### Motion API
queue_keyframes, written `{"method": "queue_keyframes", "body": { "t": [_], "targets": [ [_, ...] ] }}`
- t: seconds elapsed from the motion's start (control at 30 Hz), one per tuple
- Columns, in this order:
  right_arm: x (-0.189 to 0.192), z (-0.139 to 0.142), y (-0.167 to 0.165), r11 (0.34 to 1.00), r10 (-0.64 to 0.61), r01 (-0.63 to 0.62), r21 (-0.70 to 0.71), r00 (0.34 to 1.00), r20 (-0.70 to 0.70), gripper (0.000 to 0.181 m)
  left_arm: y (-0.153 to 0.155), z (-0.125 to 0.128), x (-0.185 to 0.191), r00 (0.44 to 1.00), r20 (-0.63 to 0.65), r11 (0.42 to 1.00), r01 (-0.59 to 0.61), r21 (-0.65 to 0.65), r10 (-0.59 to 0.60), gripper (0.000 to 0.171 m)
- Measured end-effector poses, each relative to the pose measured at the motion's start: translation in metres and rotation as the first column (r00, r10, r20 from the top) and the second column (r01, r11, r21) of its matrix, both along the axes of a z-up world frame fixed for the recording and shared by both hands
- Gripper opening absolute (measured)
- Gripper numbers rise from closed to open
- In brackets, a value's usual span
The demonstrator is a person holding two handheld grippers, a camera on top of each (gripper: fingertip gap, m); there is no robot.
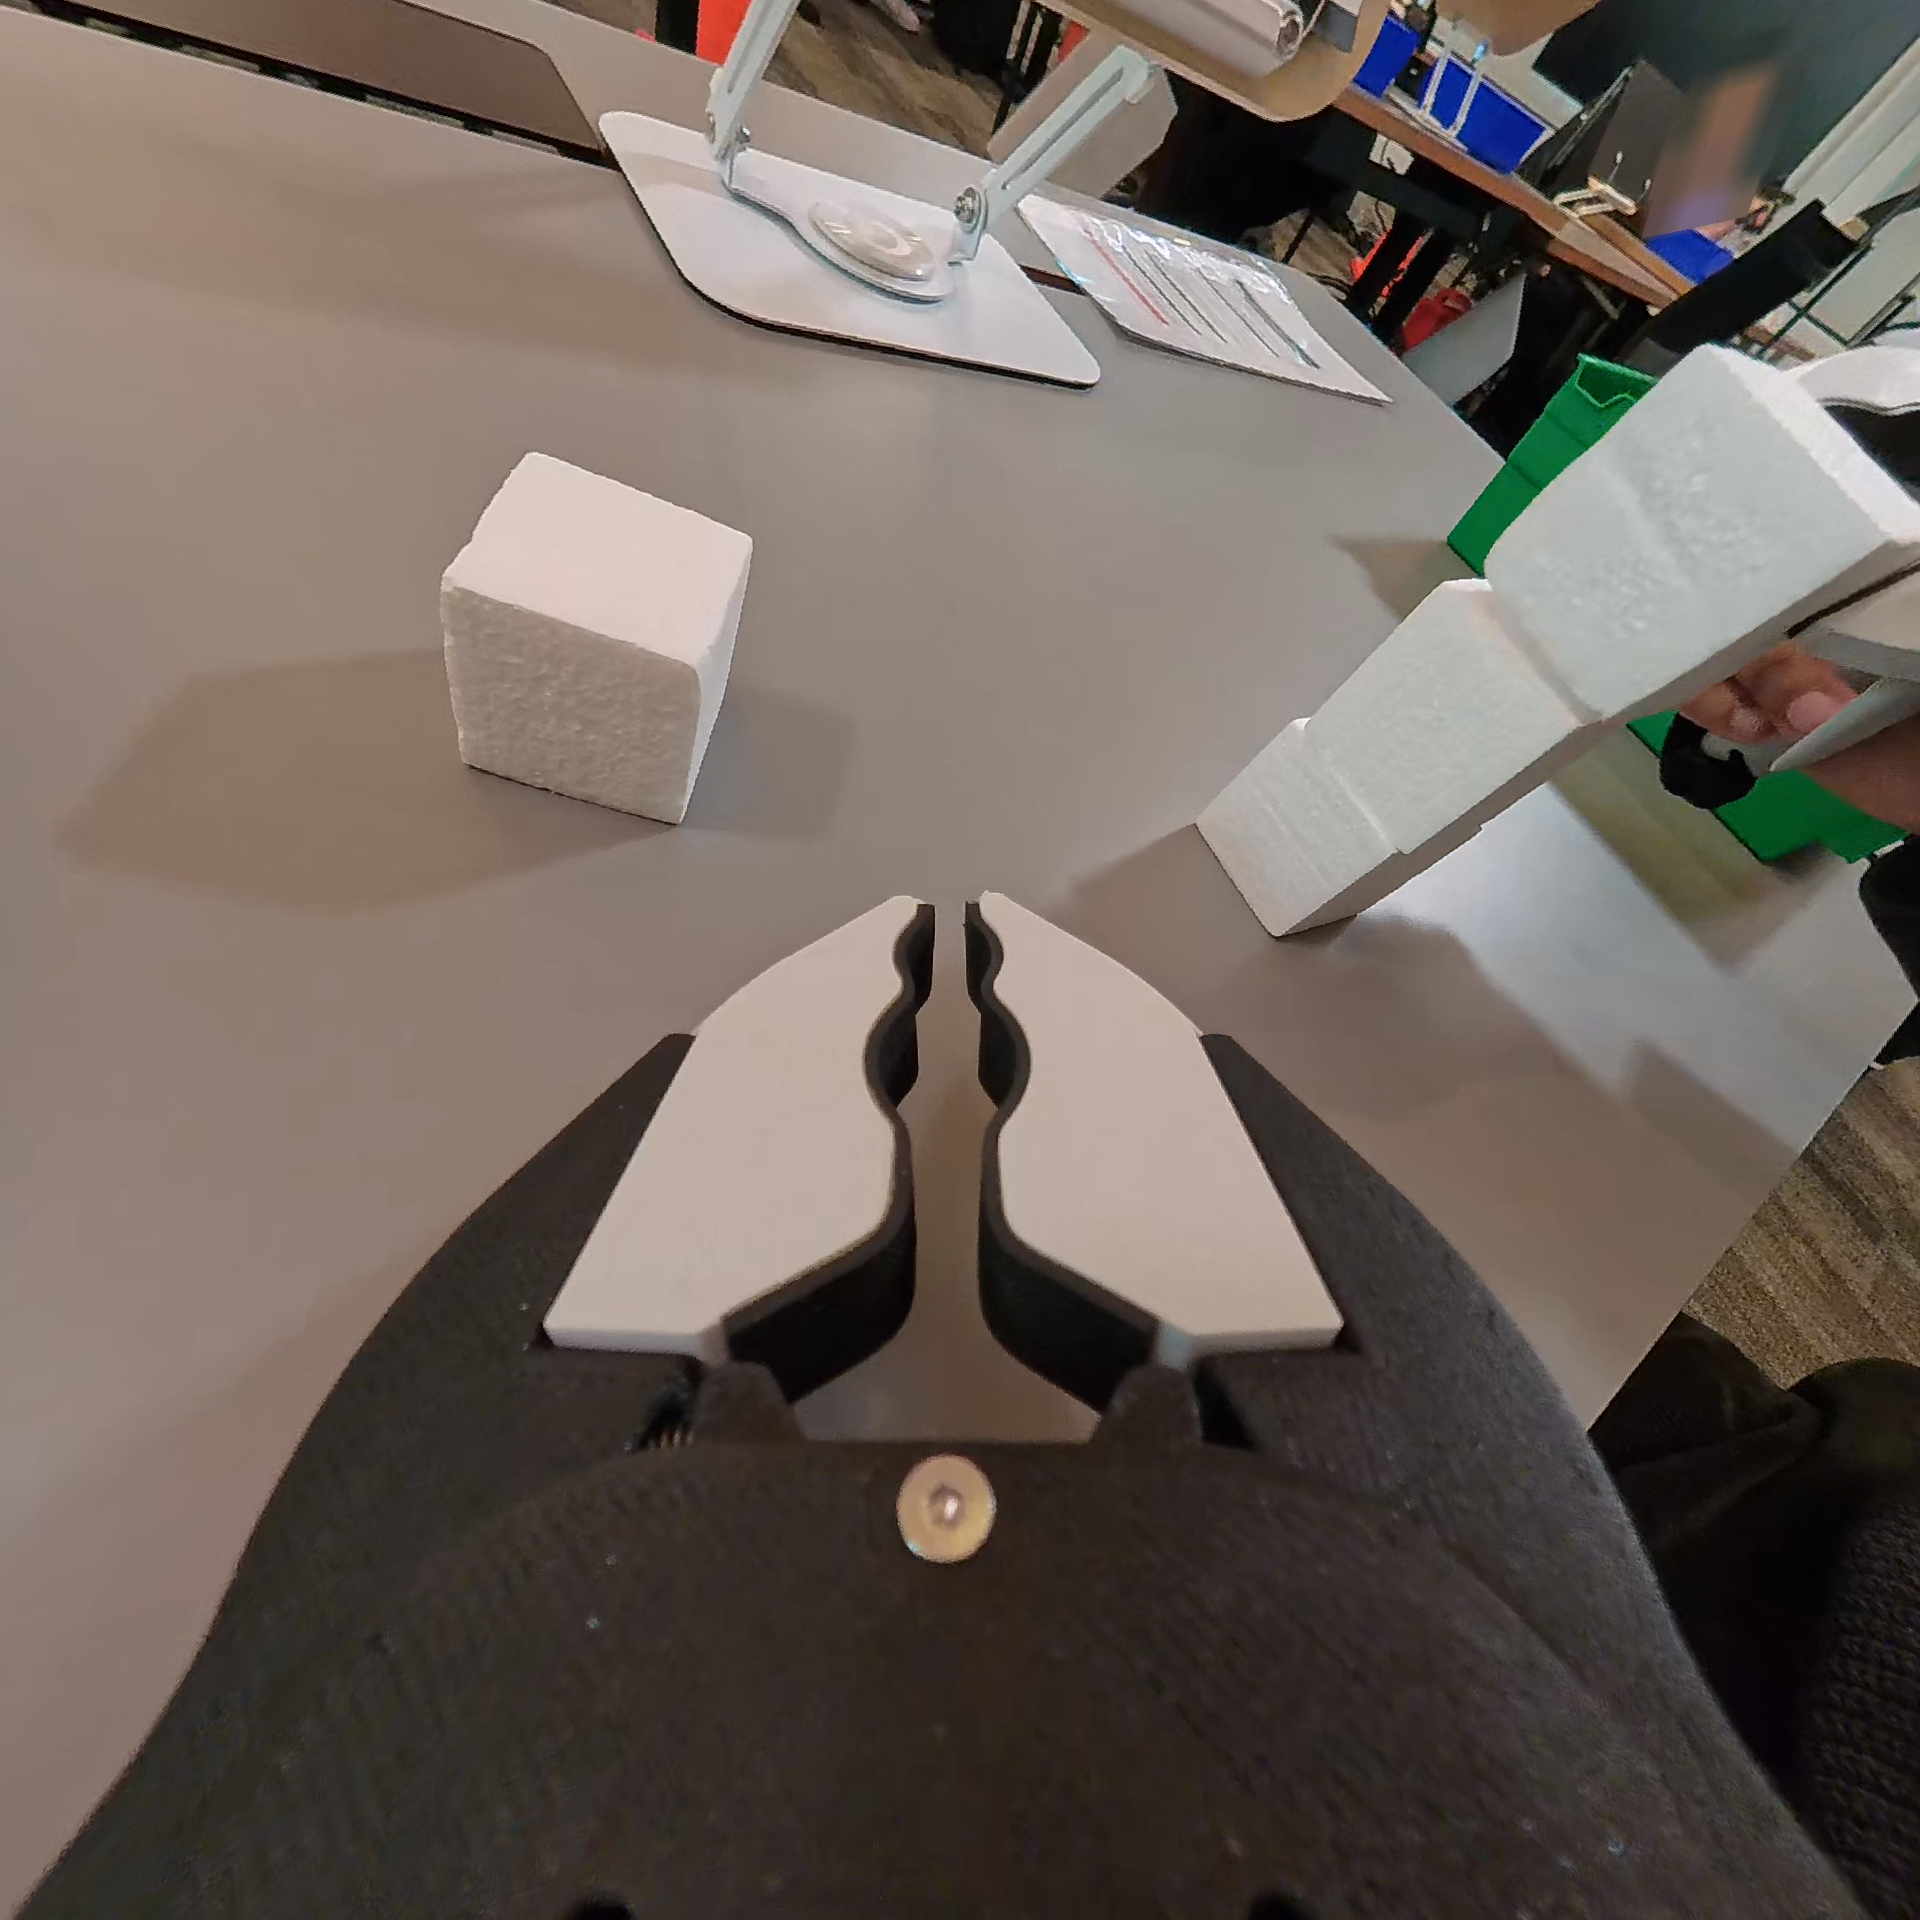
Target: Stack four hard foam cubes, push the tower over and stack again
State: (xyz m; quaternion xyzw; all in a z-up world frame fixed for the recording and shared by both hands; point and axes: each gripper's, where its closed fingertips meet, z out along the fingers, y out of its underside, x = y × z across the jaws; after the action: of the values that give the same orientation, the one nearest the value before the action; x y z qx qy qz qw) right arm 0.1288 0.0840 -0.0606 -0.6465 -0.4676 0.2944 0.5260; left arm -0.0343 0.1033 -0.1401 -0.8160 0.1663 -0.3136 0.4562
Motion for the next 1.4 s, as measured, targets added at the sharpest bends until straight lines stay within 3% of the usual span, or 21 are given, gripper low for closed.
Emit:
{"method": "queue_keyframes", "body": {
  "t": [1.4],
  "targets": [
    [-0.0006,-0.0022,0.0022,0.999,0.052,-0.052,-0.012,0.999,-0.004,0.053,-0.0005,-0.0009,0.0028,1.000,0.000,1.000,0.012,-0.006,-0.012,0.006]
  ]
}}
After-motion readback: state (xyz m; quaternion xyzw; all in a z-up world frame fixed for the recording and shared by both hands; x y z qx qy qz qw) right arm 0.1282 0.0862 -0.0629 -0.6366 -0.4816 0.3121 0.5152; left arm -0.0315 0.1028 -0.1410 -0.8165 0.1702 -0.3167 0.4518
